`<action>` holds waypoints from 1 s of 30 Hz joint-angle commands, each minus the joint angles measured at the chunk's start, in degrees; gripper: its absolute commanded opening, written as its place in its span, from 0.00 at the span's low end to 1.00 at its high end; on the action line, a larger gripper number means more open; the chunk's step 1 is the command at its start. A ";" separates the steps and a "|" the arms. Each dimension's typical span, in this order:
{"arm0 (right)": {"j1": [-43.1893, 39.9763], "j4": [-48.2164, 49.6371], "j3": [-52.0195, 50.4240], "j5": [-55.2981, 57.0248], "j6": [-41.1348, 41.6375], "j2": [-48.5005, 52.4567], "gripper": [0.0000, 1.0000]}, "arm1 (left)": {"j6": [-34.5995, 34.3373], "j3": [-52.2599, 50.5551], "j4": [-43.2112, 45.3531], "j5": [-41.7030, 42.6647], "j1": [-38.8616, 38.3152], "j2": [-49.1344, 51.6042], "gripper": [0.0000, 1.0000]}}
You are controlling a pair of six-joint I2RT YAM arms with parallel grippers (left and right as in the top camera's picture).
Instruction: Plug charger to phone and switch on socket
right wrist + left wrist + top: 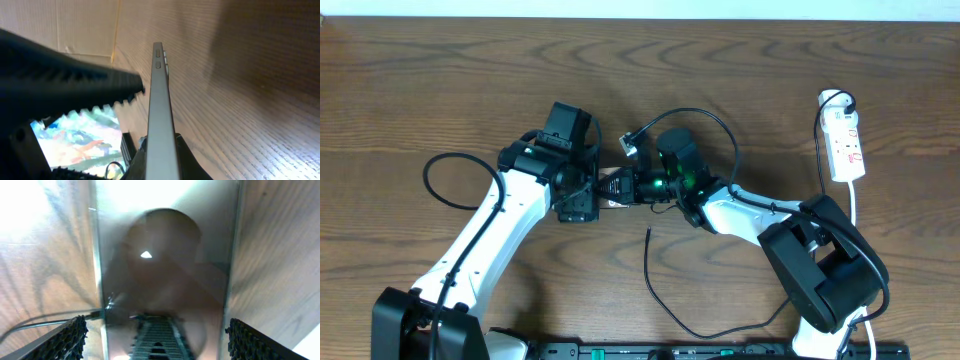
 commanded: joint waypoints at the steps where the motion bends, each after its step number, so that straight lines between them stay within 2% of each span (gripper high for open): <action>1: -0.35 0.11 0.37 -0.11 -2.03 -0.24 0.01 | 1.73 0.63 -1.95 2.62 -0.07 -0.70 0.87; 11: -6.45 -5.05 0.37 0.92 -3.32 -0.24 0.01 | 16.72 0.63 0.31 4.79 0.04 -2.51 0.87; 15: -9.75 -5.99 0.37 0.15 -3.45 -0.24 0.01 | 31.28 0.63 4.79 4.74 0.04 -4.83 0.87; 18: -12.24 -2.73 0.37 -3.76 -3.41 -0.26 0.01 | 39.85 0.63 7.58 4.72 0.04 -6.54 0.87; 20: -13.57 0.87 0.37 -6.69 -2.36 -0.26 0.01 | 45.42 0.63 8.35 4.59 0.04 -7.50 0.94; 24: -15.85 8.31 0.37 -8.74 6.62 -0.26 0.01 | 53.46 0.63 9.79 3.67 0.04 -8.02 0.95; 27: -17.33 14.14 0.37 -8.72 16.06 -0.26 0.01 | 53.53 0.63 10.86 5.40 0.87 -8.00 0.95; 30: -18.40 19.34 0.37 -8.11 25.66 -0.26 0.01 | 53.62 0.63 14.64 13.53 3.72 -8.00 0.96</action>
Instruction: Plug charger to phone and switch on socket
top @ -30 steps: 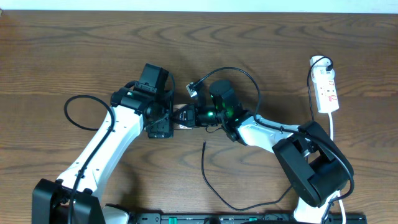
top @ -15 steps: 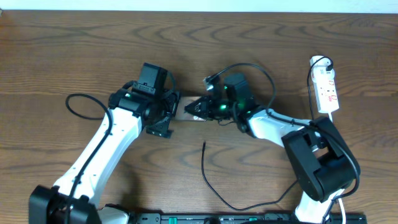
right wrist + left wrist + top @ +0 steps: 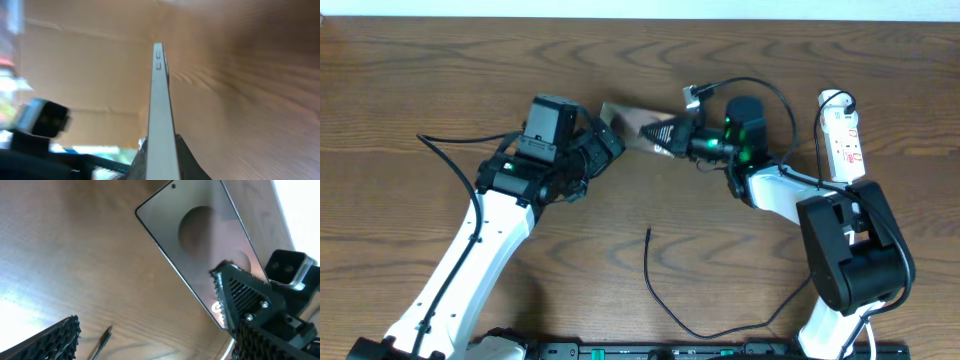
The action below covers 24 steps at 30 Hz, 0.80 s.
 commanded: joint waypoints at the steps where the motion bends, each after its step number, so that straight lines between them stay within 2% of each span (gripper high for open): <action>1: -1.36 4.46 0.50 -1.60 16.24 -0.37 0.01 | 4.09 0.63 4.20 10.32 3.74 -0.24 0.96; 7: -1.77 14.88 0.50 3.93 31.63 -0.37 0.01 | 3.91 0.63 18.01 30.18 10.69 -0.24 0.96; 13: -1.77 16.94 0.50 9.97 41.20 -0.37 0.01 | 0.09 -0.42 19.91 32.46 14.78 -0.22 0.96; 16: -1.77 17.09 0.50 11.10 43.04 -0.37 0.01 | -2.71 -3.15 25.00 32.41 15.43 -0.22 0.96; 18: -1.75 17.70 0.50 11.52 42.95 -0.37 0.01 | -5.03 -5.68 30.56 32.41 15.56 -0.22 0.96; 19: -1.70 18.40 0.50 11.76 42.91 -0.37 0.01 | -9.46 -9.60 39.06 32.41 15.56 -0.22 0.96; 24: -1.68 18.49 0.50 11.80 42.18 -0.37 0.01 | -22.29 -21.20 63.93 32.39 15.58 -0.04 0.96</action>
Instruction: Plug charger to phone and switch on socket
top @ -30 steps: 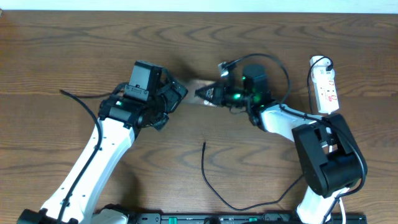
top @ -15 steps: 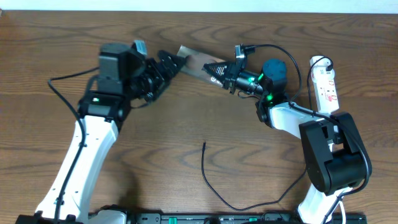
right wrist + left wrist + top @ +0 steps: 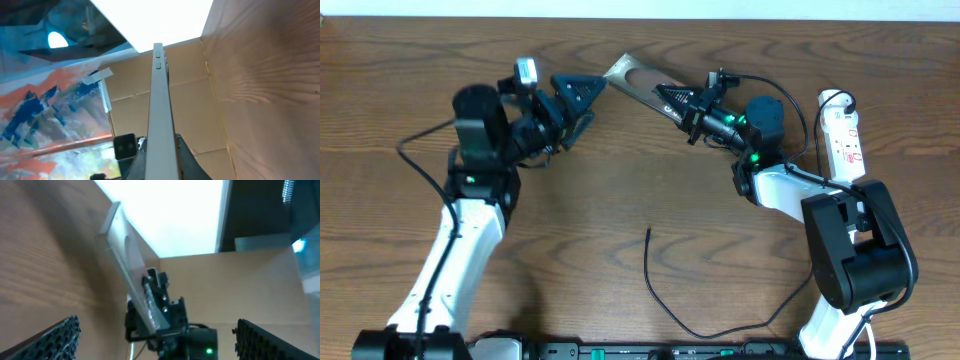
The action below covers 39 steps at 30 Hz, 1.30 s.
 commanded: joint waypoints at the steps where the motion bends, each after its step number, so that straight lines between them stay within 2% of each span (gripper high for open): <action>1: -0.13 0.87 0.50 1.22 0.28 -0.39 0.01 | -13.70 -8.85 15.63 0.85 0.33 0.07 0.96; 5: 0.31 1.09 0.50 1.11 -0.13 -0.39 0.01 | -19.87 -14.69 26.08 -1.84 0.31 0.39 0.96; 14: 5.27 3.15 0.50 1.46 -0.13 -0.39 0.01 | -21.40 -16.55 28.79 -2.75 0.31 1.07 0.96; 19: 7.98 3.13 0.50 2.36 0.00 -0.39 0.01 | -21.40 -16.55 28.70 -2.93 0.31 1.07 0.96; 21: 9.05 3.13 0.50 2.51 2.40 -0.39 0.01 | -20.94 -16.55 28.70 -2.91 0.31 1.09 0.96; 30: 11.34 3.15 0.50 1.42 2.99 -0.39 0.01 | -14.62 -16.55 28.61 -4.50 0.42 1.09 0.96; 39: 13.27 3.10 0.50 1.18 2.91 -0.39 0.01 | -14.03 -16.55 23.34 -8.98 0.42 1.09 0.96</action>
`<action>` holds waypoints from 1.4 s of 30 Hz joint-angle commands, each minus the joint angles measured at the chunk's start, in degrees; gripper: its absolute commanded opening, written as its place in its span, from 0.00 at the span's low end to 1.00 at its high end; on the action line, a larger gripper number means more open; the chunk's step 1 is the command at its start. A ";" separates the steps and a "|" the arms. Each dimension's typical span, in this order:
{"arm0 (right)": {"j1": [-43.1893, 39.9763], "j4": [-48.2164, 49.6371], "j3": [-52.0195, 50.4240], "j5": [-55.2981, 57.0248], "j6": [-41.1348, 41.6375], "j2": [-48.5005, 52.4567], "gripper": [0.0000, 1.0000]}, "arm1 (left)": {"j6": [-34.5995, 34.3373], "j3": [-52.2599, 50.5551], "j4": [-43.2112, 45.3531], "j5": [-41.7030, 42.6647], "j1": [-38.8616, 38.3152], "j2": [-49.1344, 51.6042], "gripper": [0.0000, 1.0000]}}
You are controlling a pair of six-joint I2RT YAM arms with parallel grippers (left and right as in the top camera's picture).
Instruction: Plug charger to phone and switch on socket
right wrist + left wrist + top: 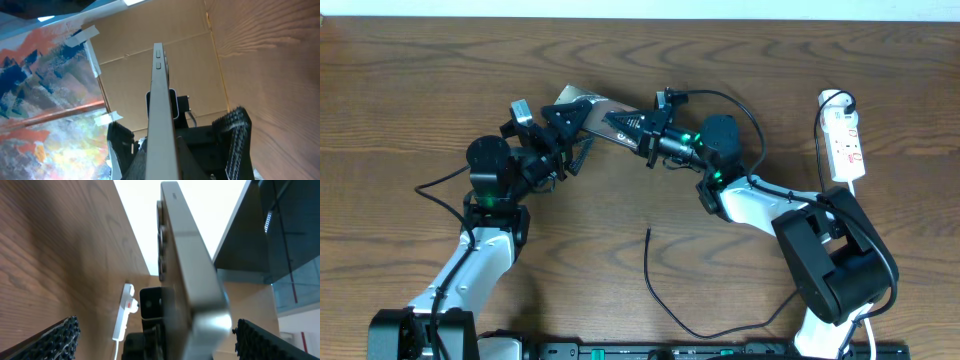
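The phone is held off the table at the back centre, tilted, with my right gripper shut on its right end. It stands edge-on in the right wrist view, phone. My left gripper is open, and the phone's free left end lies between its fingers without touching them. The black charger cable lies loose on the table in front, its plug end pointing away from me. The white socket strip lies at the far right.
The socket strip's white lead runs down past the right arm's base. A thin black wire loops over the right wrist. The strip also shows small in the left wrist view. Bare wooden tabletop surrounds the arms.
The right gripper has brought the phone left and nearer. The left gripper, then apart from the phone at the back left, now has its open fingers either side of the phone's free end.
First both grippers met at the phone low over the table's middle, the right one gripping it. Then the phone was up at the back with the left gripper beside it, then well apart. Now its free end lies between the open left fingers.
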 commanded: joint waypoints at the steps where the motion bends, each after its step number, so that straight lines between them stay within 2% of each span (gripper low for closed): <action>1: 1.25 0.96 0.50 0.07 0.52 -0.39 0.01 | 1.75 0.35 0.33 -2.03 0.24 0.20 0.96; 13: 3.41 -0.98 0.44 -1.62 0.52 -0.39 0.01 | 4.98 0.35 0.28 -3.02 0.24 0.20 0.96; 19: 3.45 -4.02 0.44 -2.34 -0.35 -0.39 0.01 | 5.18 0.35 0.26 -2.99 0.96 0.20 0.96; 42: 3.96 -3.63 0.44 -0.55 -3.26 -0.39 0.01 | 4.66 0.35 -2.93 -2.84 1.25 0.20 0.96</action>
